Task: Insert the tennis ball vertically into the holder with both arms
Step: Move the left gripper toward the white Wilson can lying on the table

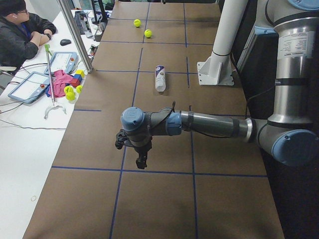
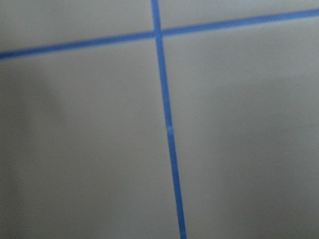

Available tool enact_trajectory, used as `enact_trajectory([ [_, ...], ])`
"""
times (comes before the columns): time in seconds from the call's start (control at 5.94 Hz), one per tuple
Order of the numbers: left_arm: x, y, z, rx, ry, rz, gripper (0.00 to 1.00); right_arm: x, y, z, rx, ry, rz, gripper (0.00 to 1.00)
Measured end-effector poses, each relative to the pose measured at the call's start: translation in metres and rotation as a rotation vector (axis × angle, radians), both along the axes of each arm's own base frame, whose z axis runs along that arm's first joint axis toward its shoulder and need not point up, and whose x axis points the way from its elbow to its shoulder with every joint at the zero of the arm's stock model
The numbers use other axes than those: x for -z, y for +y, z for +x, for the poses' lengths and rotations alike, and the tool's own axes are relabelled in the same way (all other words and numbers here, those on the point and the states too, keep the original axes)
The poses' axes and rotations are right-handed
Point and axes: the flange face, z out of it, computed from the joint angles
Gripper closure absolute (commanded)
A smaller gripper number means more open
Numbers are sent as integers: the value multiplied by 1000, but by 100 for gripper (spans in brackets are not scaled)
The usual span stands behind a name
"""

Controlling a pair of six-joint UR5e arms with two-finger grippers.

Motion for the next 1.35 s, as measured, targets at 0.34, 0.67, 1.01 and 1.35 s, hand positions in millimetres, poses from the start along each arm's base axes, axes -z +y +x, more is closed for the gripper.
enact_trajectory([
  [0.34, 25, -17, 8, -16, 16, 139, 0, 2, -1, 0, 0, 0, 5, 0],
  [0.67, 59, -27, 18, -21, 36, 292, 0, 5, -3, 0, 0, -1, 22, 0],
  [1.01, 132, -56, 87, -123, 94, 529, 0, 7, -3, 0, 0, -5, 54, 0],
  [1.35, 244, -82, 185, -263, 185, 746, 0, 8, -2, 0, 0, -6, 58, 0],
])
